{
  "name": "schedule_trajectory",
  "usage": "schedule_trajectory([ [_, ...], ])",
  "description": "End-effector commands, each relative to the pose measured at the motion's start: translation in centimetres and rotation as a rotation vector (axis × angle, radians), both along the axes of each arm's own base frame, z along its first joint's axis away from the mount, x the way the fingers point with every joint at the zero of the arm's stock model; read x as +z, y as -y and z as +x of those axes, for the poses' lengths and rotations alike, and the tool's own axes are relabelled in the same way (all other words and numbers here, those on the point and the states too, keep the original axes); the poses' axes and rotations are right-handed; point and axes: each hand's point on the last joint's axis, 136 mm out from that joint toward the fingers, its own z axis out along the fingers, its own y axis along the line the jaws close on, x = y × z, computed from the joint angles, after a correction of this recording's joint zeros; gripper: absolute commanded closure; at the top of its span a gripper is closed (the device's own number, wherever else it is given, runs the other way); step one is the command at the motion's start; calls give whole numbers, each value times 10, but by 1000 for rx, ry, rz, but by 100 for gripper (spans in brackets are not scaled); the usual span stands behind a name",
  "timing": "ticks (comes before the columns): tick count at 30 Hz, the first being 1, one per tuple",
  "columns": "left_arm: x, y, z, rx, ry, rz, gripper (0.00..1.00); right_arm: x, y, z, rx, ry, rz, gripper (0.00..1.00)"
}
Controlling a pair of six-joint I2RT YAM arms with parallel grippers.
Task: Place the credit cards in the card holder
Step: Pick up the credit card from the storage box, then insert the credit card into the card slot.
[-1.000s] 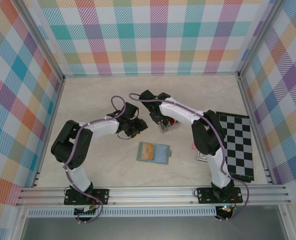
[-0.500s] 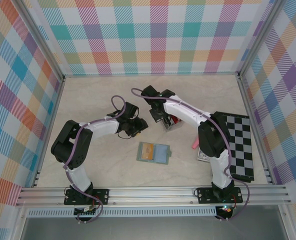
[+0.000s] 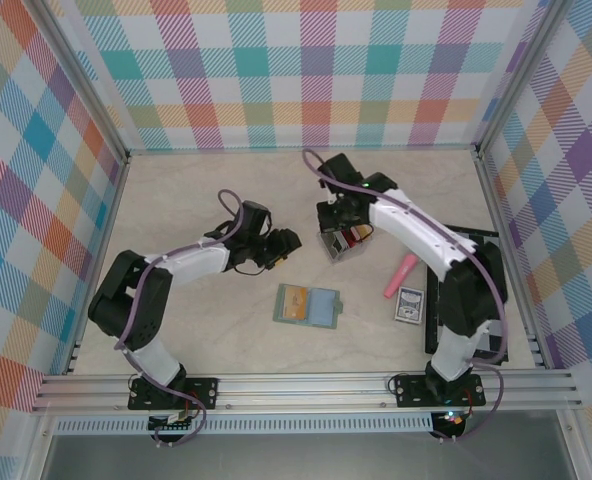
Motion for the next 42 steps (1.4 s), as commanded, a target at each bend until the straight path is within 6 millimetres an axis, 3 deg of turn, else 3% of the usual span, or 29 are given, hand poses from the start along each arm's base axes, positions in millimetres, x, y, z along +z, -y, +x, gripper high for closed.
schedule_trajectory([
  [1, 46, 9, 8, -32, 107, -189, 42, 29, -17, -11, -21, -30, 300, 100],
  [7, 90, 21, 4, -123, 169, -404, 36, 54, -16, -30, -55, -78, 614, 100],
  [11, 112, 31, -1, -185, 194, -510, 35, 60, -17, -37, -55, -94, 722, 99],
  [18, 128, 38, -8, -262, 202, -555, 41, 65, -22, -39, -48, -119, 861, 99],
  [22, 126, 37, -10, -262, 196, -554, 56, 63, -22, -37, -53, -124, 877, 99],
  [31, 120, 30, -17, -241, 203, -524, 100, 36, -14, -41, -112, -171, 822, 95],
  [37, 92, 17, -33, -236, 153, -401, 100, -6, 2, -62, -158, -243, 640, 74],
  [42, 41, 0, -69, -271, 89, -176, 100, -67, 18, -101, -210, -323, 279, 55],
])
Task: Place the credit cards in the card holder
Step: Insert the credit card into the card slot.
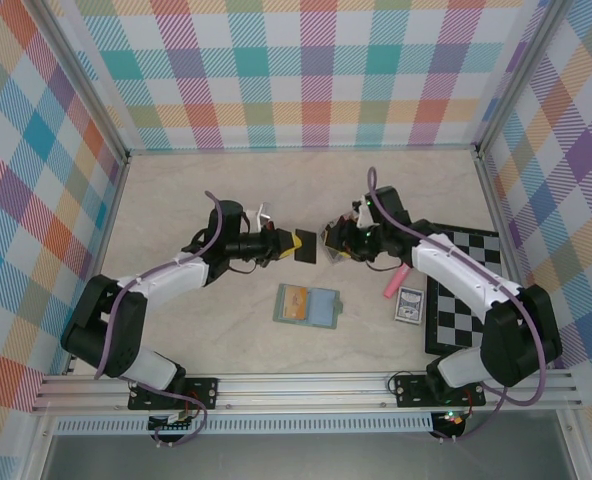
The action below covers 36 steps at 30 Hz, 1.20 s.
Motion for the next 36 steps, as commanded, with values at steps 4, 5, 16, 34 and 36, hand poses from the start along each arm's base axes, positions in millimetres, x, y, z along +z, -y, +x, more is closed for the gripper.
schedule_trajectory([
  [4, -62, -14, -53, -74, -23, 249, 100, -77, 27, -57, 44, -154, -443, 47],
  [5, -66, -14, -58, -77, -23, 262, 100, -83, 27, -62, 46, -158, -466, 44],
  [16, -92, -7, -73, -80, 20, 365, 100, -119, 21, -80, 73, -204, -544, 35],
  [34, -117, 5, -76, -98, -8, 376, 100, -142, 37, -86, 22, -237, -615, 80],
  [36, -122, 3, -78, -93, -12, 377, 100, -145, 36, -87, 25, -243, -611, 83],
])
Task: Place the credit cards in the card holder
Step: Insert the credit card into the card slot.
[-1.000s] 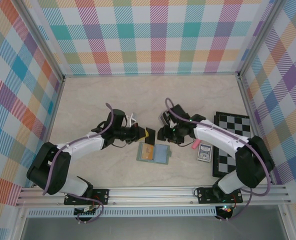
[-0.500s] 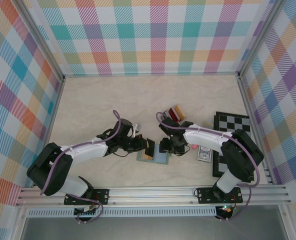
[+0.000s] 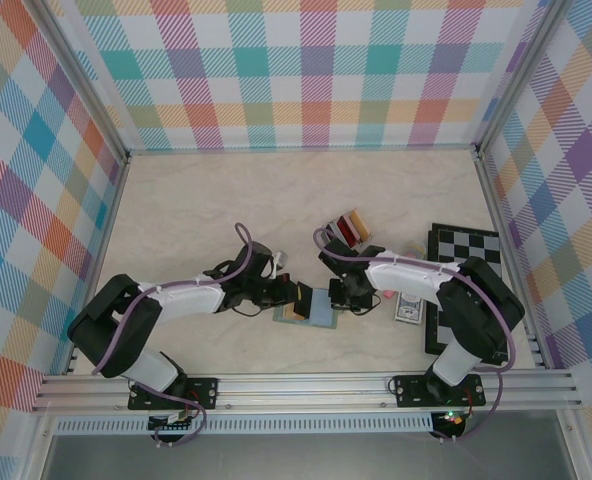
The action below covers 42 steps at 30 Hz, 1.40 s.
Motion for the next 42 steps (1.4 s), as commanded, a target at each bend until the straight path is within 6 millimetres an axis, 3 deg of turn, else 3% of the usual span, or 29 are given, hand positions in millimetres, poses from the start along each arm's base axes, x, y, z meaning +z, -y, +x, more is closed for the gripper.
schedule_trajectory([
  [1, -10, -1, -4, 3, 0, 8, 100, -9, 1, -4, -8, -16, -10, 84],
  [17, -24, 15, -3, 22, -7, -14, 99, -22, -7, -8, -20, -37, 44, 90],
  [29, -29, 26, -13, -42, -33, 17, 96, -24, -9, -7, -31, -42, 53, 90],
  [42, -31, 16, -22, -44, -41, 59, 96, -27, -8, -8, -38, -46, 44, 90],
])
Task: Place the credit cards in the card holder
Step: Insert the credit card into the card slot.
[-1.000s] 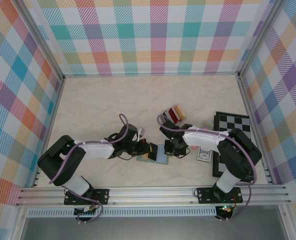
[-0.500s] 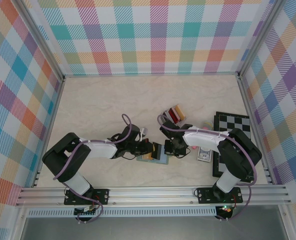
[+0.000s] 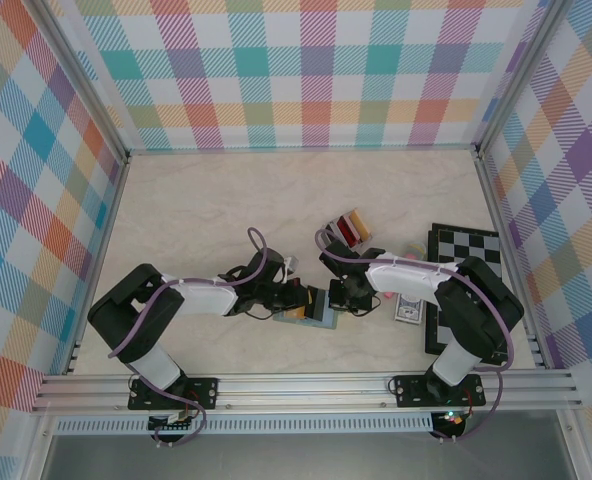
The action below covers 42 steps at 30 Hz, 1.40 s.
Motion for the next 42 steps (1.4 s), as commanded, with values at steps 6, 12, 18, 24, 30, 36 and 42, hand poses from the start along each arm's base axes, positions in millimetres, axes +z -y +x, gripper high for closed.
schedule_trajectory([
  [6, -11, -9, -19, -62, -8, 76, 96, -22, -7, -7, -5, -45, 25, 90],
  [12, -10, -2, -19, -49, -23, 42, 92, -22, -11, -6, -3, -49, 37, 90],
  [18, -10, 17, -16, -44, -29, 11, 88, -22, -9, -8, -15, -51, 42, 90],
  [24, -13, 22, -18, -42, -39, 11, 79, -21, -7, -9, -14, -51, 31, 90],
  [30, -7, 10, -16, -21, -9, 71, 62, -19, -5, -7, -13, -45, 15, 89],
  [36, -7, 2, -17, -31, 0, 127, 60, -18, -6, -6, -7, -44, 16, 89],
  [42, -10, 12, -20, -65, -22, 96, 75, -19, -8, -6, -6, -46, 25, 89],
])
